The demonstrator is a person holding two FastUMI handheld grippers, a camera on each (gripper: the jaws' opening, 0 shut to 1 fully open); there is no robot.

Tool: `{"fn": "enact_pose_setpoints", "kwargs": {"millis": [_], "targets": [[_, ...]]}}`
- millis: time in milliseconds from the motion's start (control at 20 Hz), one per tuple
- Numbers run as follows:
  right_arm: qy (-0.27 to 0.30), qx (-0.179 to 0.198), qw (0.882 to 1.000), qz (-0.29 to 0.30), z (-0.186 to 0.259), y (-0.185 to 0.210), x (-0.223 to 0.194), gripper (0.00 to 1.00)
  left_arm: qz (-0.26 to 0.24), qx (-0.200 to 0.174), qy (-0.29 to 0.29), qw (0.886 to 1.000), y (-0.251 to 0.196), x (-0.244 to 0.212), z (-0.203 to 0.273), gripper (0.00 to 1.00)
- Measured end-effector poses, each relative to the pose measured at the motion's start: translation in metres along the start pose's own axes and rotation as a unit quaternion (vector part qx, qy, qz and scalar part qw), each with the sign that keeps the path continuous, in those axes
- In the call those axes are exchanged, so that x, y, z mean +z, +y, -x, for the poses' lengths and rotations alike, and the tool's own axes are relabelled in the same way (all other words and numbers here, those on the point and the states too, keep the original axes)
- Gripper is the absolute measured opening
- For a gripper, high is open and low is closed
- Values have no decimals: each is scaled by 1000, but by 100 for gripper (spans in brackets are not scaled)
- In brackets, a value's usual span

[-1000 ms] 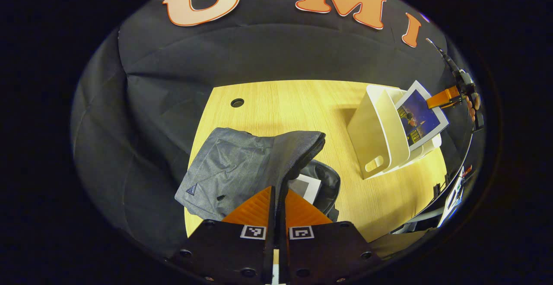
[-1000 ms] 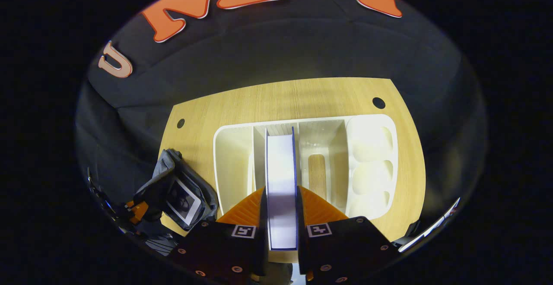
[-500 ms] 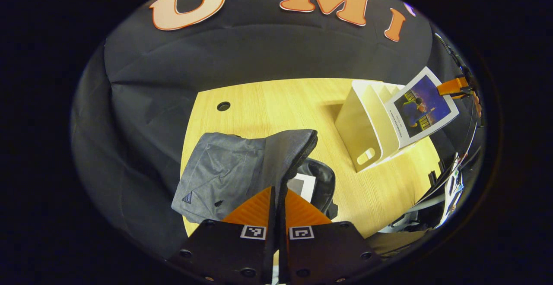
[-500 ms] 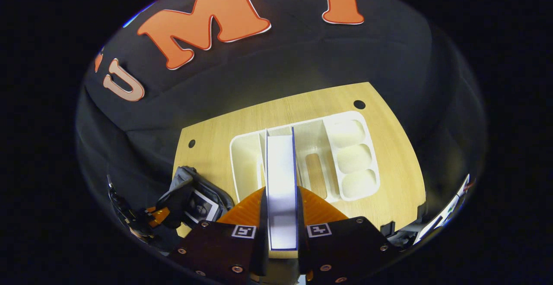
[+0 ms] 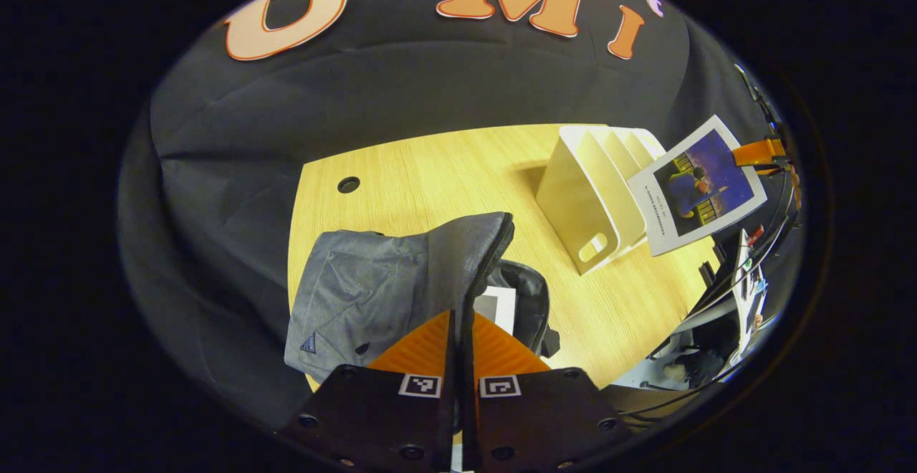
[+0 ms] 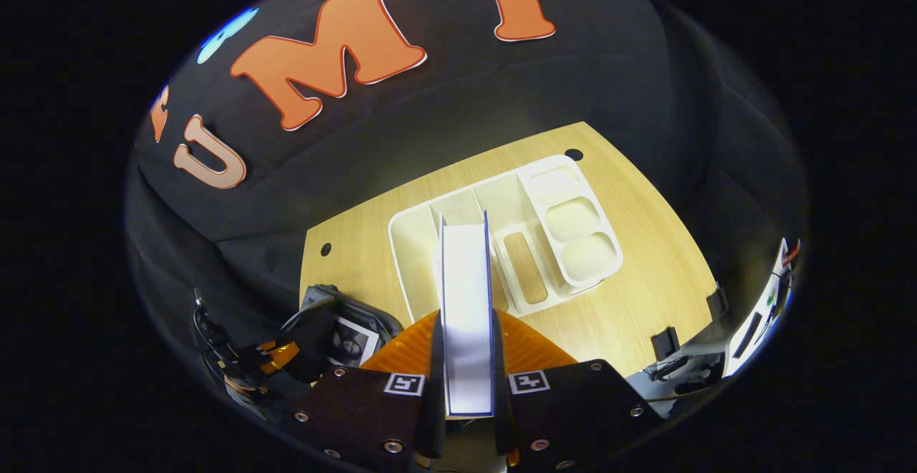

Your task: Open the schoolbag, grab two books from the bookshelf and put them into the schoolbag.

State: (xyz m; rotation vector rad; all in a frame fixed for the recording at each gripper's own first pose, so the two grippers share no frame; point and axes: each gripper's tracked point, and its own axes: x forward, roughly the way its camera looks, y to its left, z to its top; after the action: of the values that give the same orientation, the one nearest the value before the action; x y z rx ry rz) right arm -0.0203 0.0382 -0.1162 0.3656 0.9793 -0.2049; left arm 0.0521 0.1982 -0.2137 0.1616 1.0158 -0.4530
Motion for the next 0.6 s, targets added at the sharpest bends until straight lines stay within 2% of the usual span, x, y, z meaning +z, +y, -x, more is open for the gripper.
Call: {"fn": "enact_pose_setpoints", "kwargs": {"millis": [300,500,600], "targets": [[-15,-5,999,-38,19,4,-31,28,-24,-29,3,999,1,0,-2,6],[-13,14,997,-76,24,18,-61,28,-50,-46,6,998,0,0,-3,6],[-20,10,996,-86,25,19,-70,28,-60,-53,8,997,-1,0,-4,6]]}}
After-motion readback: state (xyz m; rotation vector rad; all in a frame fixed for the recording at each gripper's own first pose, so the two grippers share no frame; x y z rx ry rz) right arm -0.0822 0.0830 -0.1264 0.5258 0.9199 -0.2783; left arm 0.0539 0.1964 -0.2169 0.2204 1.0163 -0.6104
